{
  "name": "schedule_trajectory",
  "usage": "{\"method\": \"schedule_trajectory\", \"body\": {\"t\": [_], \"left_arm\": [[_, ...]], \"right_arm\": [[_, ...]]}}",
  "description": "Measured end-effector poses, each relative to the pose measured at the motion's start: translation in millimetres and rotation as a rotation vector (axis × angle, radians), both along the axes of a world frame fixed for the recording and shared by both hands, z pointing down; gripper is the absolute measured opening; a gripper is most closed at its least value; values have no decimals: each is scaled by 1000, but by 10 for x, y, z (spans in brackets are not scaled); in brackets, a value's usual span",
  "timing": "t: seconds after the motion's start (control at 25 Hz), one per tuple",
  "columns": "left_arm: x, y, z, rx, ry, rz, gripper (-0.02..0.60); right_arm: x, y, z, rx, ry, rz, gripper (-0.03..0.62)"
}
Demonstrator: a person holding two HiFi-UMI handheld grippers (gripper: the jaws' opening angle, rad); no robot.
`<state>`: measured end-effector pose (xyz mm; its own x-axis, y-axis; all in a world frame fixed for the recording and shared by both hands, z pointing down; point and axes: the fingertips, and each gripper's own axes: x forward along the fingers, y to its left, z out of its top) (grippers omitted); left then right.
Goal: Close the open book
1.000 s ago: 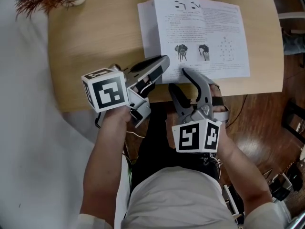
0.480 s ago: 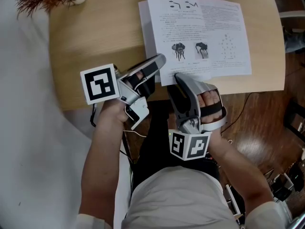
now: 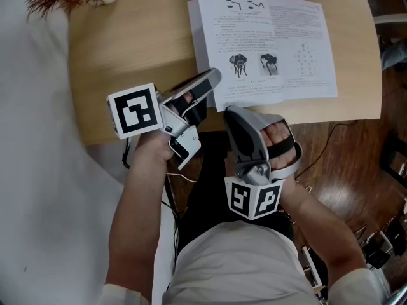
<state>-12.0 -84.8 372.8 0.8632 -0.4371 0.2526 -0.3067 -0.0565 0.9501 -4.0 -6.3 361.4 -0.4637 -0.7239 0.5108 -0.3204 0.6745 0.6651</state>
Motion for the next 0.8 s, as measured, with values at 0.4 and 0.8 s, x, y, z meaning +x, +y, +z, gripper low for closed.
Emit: {"method": "schedule_trajectory", "body": {"t": [0.4,0.8], "left_arm": [[-1,7,54,-4,0,-7,-2],[-12,-12,51,-29,10,-21,-2]], "right_arm": [[40,-29,-33,8,-36,32,3],[-9,-28,35,34,15,25,19]]}}
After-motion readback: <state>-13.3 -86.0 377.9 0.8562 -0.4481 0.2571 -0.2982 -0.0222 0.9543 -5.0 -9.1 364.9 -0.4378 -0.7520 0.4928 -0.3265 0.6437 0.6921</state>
